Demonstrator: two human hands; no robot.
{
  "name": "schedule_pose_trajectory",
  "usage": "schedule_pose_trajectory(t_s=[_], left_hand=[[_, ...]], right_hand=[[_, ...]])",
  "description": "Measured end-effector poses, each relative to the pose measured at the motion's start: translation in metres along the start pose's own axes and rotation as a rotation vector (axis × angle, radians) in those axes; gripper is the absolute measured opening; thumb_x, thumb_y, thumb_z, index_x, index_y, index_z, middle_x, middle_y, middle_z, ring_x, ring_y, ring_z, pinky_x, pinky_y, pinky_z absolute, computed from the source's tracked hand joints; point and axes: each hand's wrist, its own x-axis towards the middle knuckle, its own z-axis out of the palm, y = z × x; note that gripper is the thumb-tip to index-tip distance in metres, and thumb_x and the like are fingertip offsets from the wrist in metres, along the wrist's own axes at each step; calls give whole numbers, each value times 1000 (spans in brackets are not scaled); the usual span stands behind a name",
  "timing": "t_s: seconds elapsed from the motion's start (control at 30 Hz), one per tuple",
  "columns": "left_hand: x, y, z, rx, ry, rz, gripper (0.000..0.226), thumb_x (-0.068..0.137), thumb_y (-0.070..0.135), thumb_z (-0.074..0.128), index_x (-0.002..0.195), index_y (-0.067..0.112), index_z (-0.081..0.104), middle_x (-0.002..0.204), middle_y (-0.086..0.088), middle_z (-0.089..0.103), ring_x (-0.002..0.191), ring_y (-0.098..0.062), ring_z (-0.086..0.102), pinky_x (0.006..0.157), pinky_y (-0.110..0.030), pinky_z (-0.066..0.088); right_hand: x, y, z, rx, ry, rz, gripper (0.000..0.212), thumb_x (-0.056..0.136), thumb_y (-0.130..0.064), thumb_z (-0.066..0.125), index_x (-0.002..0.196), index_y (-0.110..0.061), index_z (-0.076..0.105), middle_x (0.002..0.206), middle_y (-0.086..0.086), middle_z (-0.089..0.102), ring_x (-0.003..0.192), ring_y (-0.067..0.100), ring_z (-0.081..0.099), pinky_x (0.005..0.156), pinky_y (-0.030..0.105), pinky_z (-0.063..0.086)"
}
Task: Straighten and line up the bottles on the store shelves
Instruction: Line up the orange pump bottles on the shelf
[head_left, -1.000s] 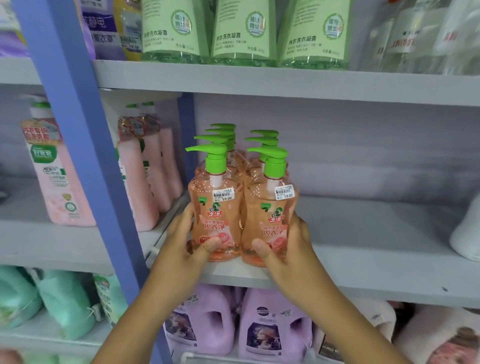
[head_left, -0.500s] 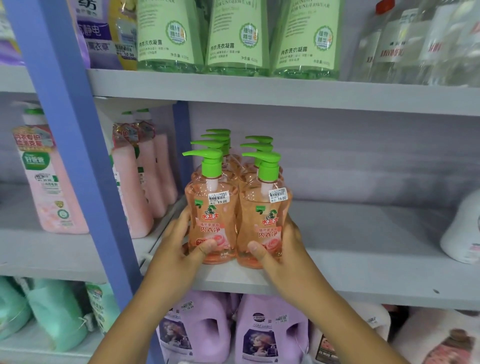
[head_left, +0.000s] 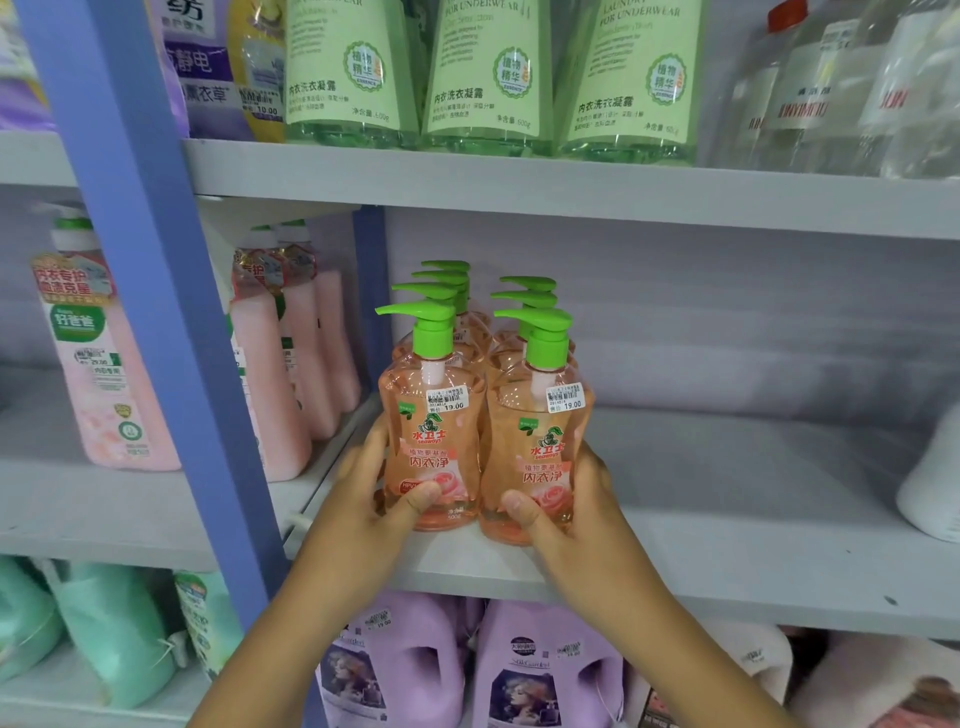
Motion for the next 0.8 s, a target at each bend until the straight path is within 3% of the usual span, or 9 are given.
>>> schedule_pose_trajectory(t_s=[0.13,0.23,0.33,0.6,0.8], left_hand=[[0,-1,-1,16,2,-4,70,93,16,72,151,39,41,143,11,55,122,5,58,100,-23,53],[1,-1,-3,28,-3,-13,69,93,20,72,150,43,41,142,14,56,124,4,58,105,-37,52],[0,-1,-3,34,9,-18,69,93,21,73,149,47,41,141,15,56,123,4,58,106,-39,52],[4,0,-1,61,14,-29,67,92,24,73,146,49,43,138,15,57,120,5,59,104,-38,52],[8,0,0,54,-2,-23,64,92,14,73,144,42,48,131,17,64,114,5,64,97,-26,54]], right_hand=[[4,-1,2,8,-7,15,72,78,-62,65,142,-42,36,133,-13,51,119,-1,56,102,32,51],[12,1,4,19,-29,22,69,79,-58,65,141,-41,39,134,-8,56,122,6,59,103,40,51],[17,3,5,35,-29,32,66,80,-55,67,139,-41,42,132,-7,58,121,6,60,103,42,52],[27,8,4,49,-68,40,67,83,-50,70,143,-39,42,137,-1,56,123,9,61,105,43,52],[29,9,3,52,-65,35,66,83,-49,70,142,-41,42,138,-3,54,123,7,60,106,43,51]])
